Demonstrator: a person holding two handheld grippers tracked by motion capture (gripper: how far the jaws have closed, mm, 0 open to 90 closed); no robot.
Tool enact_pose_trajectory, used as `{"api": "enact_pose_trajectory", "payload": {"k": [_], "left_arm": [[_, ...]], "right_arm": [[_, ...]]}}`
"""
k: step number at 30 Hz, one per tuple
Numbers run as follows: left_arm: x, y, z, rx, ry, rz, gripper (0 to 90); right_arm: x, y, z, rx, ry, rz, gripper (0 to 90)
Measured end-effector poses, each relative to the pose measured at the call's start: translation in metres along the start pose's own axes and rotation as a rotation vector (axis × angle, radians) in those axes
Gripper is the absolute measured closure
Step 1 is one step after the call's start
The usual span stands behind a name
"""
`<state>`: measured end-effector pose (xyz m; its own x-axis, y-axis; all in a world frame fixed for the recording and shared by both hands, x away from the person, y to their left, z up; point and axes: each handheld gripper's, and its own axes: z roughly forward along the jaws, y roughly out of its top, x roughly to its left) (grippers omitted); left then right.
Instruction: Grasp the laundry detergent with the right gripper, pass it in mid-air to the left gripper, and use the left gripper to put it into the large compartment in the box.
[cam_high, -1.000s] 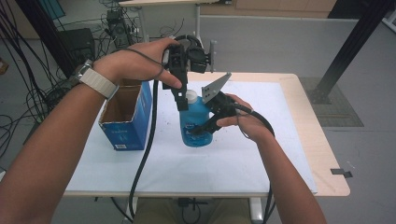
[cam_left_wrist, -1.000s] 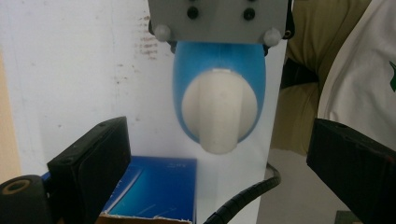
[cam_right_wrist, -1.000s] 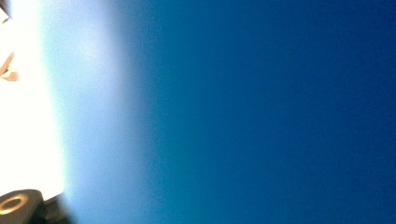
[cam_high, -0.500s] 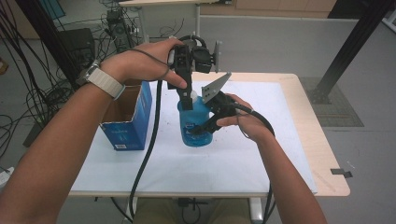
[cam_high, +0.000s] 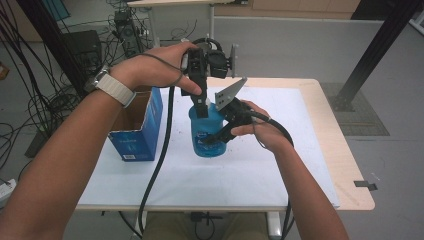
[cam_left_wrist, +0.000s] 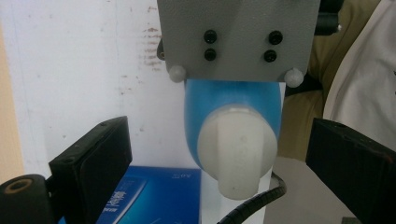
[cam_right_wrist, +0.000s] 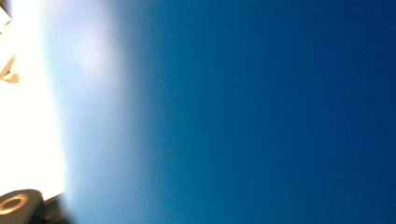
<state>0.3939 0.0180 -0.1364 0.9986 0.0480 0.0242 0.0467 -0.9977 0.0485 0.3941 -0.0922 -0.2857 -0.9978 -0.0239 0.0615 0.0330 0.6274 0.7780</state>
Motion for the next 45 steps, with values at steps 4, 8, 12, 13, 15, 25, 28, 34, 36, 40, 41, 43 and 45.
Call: {"api": "enact_pose_trajectory", "payload": {"k": [4,8,12,13,15,25,28,34,36,40,41,43,45], "left_arm": [[-0.0003,0.0004,0.0001,0.0,0.0,-0.001,7.3],[-0.0003,-0.0006,0.0005,-0.008,0.004,-0.004,7.3],[0.0,-0.001,0.0022,-0.004,0.005,-0.005,7.3],[0.0002,-0.0011,0.003,-0.002,0.003,-0.006,7.3],[0.0007,-0.0016,0.0049,0.0,0.006,-0.01,7.3],[0.0014,-0.0035,0.0051,-0.005,0.007,-0.015,7.4],[0.0013,-0.0041,0.0049,-0.007,0.007,-0.016,7.5],[0.0013,-0.0045,0.0052,-0.013,0.01,-0.015,7.4],[0.0015,-0.0046,0.0056,-0.014,0.009,-0.017,7.4],[0.002,-0.0047,0.0063,-0.015,0.009,-0.015,7.4],[0.0019,-0.0047,0.0064,-0.015,0.009,-0.015,7.4],[0.0018,-0.0048,0.0064,-0.014,0.009,-0.014,7.4],[0.0017,-0.0049,0.0065,-0.016,0.009,-0.016,7.5]], "right_arm": [[0.0,-0.0001,0.0012,0.005,0.003,-0.001,43.5],[0.0001,-0.0003,0.0006,0.001,0.0,-0.002,43.5],[-0.0008,-0.001,-0.0017,-0.005,-0.004,0.001,43.5],[-0.0005,-0.0012,-0.0019,-0.003,-0.005,0.005,43.5],[-0.0004,-0.0015,-0.0017,0.001,-0.004,0.003,43.5],[-0.0001,-0.0013,-0.0014,0.002,0.0,-0.001,43.5],[-0.0004,-0.0014,-0.0016,0.0,-0.001,-0.001,43.5],[0.0001,-0.0005,-0.0011,-0.001,-0.002,0.0,43.4],[0.0002,-0.0003,-0.0012,-0.002,-0.001,-0.001,43.4],[0.0005,-0.0003,-0.0003,0.004,0.003,-0.001,43.5],[0.0002,-0.0005,0.0,0.005,0.002,-0.003,43.5],[-0.0001,-0.0009,0.0003,0.006,0.001,-0.003,43.5],[0.0,-0.0008,0.0004,0.005,0.002,-0.003,43.5]]}}
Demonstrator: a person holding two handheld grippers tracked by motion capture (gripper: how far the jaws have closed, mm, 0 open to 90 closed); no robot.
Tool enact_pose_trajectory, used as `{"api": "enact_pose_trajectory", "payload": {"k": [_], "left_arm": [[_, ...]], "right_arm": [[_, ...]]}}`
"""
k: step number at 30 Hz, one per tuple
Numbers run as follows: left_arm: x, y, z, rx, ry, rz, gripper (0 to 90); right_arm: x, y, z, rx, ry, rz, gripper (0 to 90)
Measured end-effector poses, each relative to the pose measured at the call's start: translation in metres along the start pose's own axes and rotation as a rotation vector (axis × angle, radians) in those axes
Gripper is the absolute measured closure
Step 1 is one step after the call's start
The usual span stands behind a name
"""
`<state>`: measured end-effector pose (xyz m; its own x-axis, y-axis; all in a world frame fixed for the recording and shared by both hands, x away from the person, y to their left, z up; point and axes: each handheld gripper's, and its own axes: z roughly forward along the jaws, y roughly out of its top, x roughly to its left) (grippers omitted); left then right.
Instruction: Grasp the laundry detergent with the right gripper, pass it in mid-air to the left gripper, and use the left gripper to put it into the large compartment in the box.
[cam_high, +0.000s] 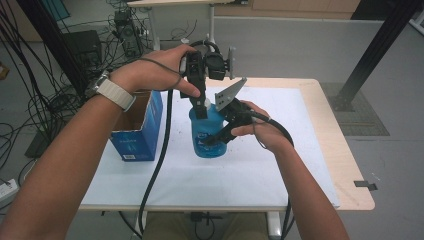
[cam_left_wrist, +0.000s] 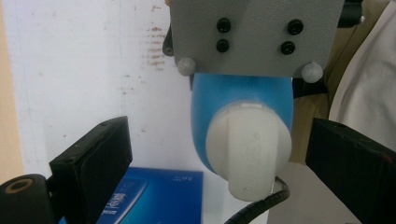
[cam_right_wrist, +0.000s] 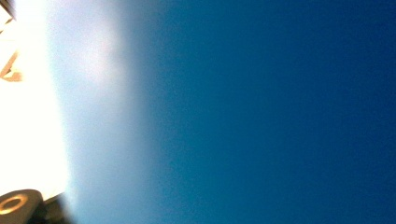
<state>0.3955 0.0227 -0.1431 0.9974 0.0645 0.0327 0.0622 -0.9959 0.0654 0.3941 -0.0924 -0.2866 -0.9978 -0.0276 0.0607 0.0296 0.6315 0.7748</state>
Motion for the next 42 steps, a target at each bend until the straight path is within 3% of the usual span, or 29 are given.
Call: {"api": "enact_pose_trajectory", "payload": {"k": [42], "left_arm": [[-0.0013,-0.0027,0.0027,-0.008,0.002,-0.003,7.5]], "right_arm": [[-0.0005,0.0001,0.0001,-0.004,-0.01,-0.001,43.3]]}}
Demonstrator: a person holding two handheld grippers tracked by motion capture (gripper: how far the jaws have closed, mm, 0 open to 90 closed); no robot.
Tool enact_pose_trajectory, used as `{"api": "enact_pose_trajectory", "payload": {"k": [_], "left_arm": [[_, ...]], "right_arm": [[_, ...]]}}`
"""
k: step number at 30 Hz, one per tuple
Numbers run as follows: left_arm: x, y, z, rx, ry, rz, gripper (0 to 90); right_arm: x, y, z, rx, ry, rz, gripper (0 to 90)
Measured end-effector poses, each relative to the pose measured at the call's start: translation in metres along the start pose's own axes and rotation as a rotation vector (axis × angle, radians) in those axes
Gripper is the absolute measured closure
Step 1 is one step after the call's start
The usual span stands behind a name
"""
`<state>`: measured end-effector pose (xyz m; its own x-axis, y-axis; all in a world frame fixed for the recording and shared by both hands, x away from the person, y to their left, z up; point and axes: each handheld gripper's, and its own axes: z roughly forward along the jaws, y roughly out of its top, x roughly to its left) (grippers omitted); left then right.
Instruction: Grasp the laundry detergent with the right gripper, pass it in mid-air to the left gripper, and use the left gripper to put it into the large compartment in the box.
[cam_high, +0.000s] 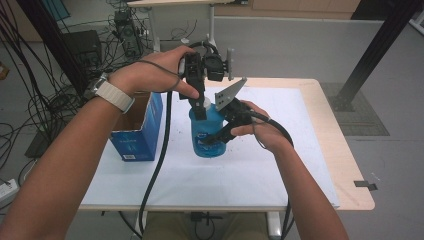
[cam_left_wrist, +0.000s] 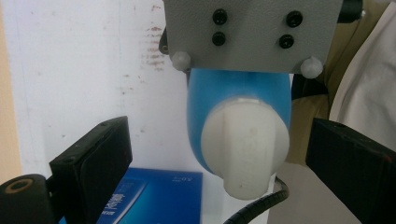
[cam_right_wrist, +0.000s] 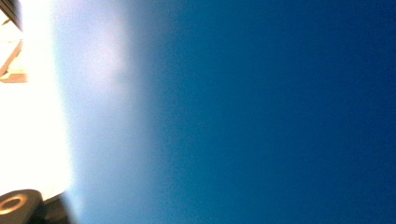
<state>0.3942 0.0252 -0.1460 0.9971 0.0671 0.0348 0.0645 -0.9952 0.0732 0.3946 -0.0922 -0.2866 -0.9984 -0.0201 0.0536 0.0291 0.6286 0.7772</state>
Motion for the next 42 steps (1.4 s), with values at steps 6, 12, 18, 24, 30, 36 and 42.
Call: {"api": "enact_pose_trajectory", "payload": {"k": [6,12,18,24,30,36,42], "left_arm": [[0.0007,0.0004,0.0003,0.005,-0.002,0.001,7.5],[0.0008,0.0006,0.0006,0.002,-0.002,0.0,7.5],[0.0008,0.0001,0.001,-0.001,-0.002,0.001,7.5],[0.0004,-0.0002,0.0011,-0.005,0.0,0.001,7.4],[0.0002,-0.0002,0.0008,-0.003,0.002,0.002,7.5],[0.0006,0.0002,0.0025,-0.006,0.003,0.004,7.5],[0.0004,0.0009,0.004,-0.007,0.002,0.007,7.6]], "right_arm": [[0.0,0.0,0.0005,-0.001,0.008,0.003,43.3],[-0.0001,0.0,0.001,0.003,0.012,0.007,43.3],[-0.0003,-0.0001,0.0017,0.007,0.01,0.006,43.3],[0.0,0.0004,0.0024,0.006,0.009,0.004,43.3],[0.0009,0.0015,0.0027,0.006,0.015,0.004,43.3],[0.0009,0.0016,0.0025,0.003,0.014,0.002,43.3],[0.0013,0.0016,0.0019,0.003,0.013,0.006,43.4]]}}
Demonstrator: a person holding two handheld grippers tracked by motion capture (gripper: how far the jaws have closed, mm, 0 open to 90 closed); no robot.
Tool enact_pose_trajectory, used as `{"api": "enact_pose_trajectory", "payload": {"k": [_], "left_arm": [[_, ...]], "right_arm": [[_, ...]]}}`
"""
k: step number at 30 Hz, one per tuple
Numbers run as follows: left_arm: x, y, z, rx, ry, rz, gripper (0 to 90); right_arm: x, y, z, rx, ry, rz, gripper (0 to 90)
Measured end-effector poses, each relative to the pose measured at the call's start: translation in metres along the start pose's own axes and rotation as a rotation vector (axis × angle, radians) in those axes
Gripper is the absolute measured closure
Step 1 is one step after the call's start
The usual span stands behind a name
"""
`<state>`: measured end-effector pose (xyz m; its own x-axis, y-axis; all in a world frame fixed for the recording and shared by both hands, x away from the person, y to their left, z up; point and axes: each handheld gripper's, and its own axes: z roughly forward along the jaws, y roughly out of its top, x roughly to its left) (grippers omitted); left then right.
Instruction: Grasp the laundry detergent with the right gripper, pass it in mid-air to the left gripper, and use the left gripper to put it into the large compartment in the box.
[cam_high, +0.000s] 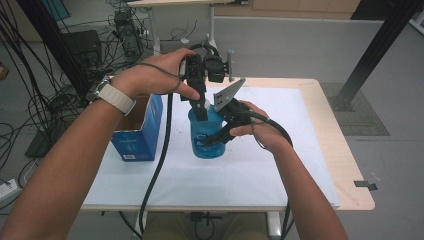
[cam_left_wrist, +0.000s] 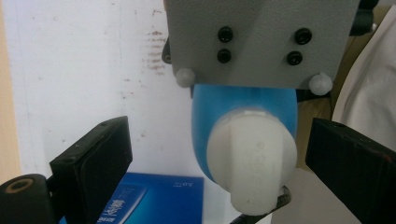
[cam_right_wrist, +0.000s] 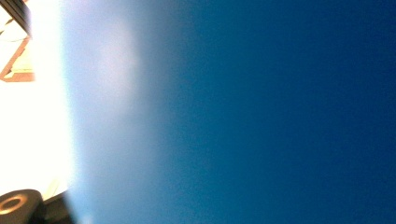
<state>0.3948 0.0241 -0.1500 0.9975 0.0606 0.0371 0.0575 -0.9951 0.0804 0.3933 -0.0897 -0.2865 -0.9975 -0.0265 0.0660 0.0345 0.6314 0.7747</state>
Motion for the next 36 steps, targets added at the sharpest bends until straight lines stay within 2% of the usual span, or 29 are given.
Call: {"api": "enact_pose_trajectory", "payload": {"k": [15,19,25,27,28,31,32,36], "left_arm": [[0.0,0.0,0.008,-0.004,-0.018,-0.001,7.6],[0.0,0.0,0.011,-0.013,-0.021,0.0,7.7],[0.0,0.0,0.015,0.0,-0.031,0.005,8.1],[0.0,0.0,0.016,-0.005,-0.031,0.005,8.1],[0.0,0.0,0.016,-0.005,-0.033,0.006,8.3],[0.0,0.0,0.017,-0.003,-0.036,0.003,8.5],[0.0,0.0,0.018,-0.006,-0.035,0.004,8.5],[0.0,0.0,0.019,-0.005,-0.043,0.003,9.6]], "right_arm": [[0.002,0.003,-0.002,-0.003,-0.003,-0.001,43.4],[0.002,0.004,-0.002,-0.006,-0.009,-0.011,43.4],[0.003,0.007,-0.003,-0.002,-0.018,-0.026,43.4],[0.004,0.008,-0.003,0.004,-0.022,-0.019,43.4],[0.006,0.008,-0.003,-0.001,-0.004,-0.003,43.4],[0.006,0.009,-0.003,0.003,-0.008,-0.01,43.4],[0.004,0.01,-0.002,-0.011,-0.018,-0.033,43.4],[0.005,0.01,-0.003,-0.009,-0.017,-0.035,43.4]]}}
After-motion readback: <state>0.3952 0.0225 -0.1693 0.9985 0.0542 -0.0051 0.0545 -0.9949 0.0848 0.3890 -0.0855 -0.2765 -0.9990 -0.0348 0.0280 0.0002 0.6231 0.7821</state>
